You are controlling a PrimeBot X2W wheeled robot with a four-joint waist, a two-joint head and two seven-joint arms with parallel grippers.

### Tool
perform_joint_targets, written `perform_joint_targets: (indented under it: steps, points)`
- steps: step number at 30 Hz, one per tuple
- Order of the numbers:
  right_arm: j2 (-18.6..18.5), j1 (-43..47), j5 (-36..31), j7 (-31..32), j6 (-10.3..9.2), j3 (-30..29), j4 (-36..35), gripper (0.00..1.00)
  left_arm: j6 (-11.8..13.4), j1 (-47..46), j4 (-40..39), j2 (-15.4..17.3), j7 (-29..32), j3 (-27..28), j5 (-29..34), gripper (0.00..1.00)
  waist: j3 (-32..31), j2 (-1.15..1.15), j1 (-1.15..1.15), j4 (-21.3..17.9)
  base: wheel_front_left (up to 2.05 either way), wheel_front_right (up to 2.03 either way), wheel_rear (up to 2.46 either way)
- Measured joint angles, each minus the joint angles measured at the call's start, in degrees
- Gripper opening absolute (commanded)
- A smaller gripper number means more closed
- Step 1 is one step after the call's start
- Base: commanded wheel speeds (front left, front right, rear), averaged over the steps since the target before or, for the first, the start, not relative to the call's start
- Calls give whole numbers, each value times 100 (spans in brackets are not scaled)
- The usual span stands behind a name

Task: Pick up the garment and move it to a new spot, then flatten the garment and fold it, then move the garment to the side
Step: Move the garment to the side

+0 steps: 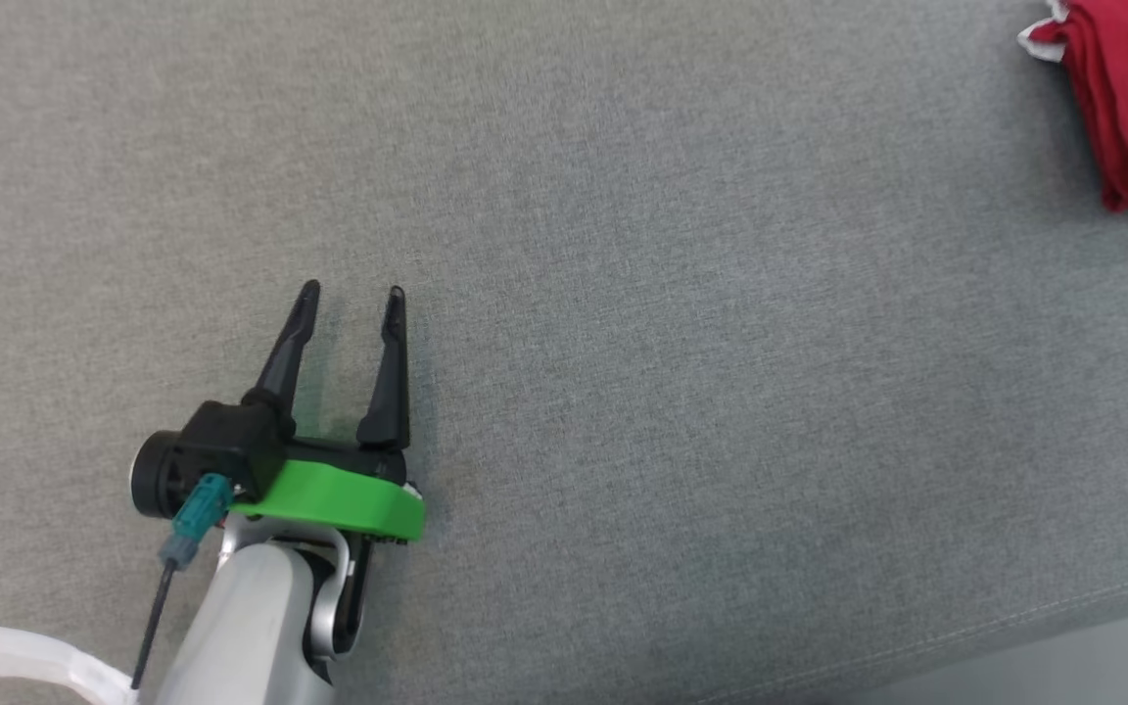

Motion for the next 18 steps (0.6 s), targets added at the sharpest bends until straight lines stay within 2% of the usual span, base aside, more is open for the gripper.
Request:
perform_joint_targets:
  steps: [4,7,11,18]
  points:
    - [207,253,-96,-54,-1,-63,-332,100,40,26,38,-9,-7,278,-46,100,-319,0,0,27,0,0,0]
    - [416,586,-205,-56,0,-231,-838,100,42,83,112,-14,-8,488,-49,100,-564,0,0,54,0,0,0]
    - [810,1334,-301,-55,0,-612,-1480,100,40,246,220,-44,-8,756,-90,100,-898,0,0,103,0,0,0]
    - [1611,2618,-883,-55,-1,-1302,-2580,100,16,727,364,-108,-16,1150,-92,100,-1441,0,0,189,0,0,0]
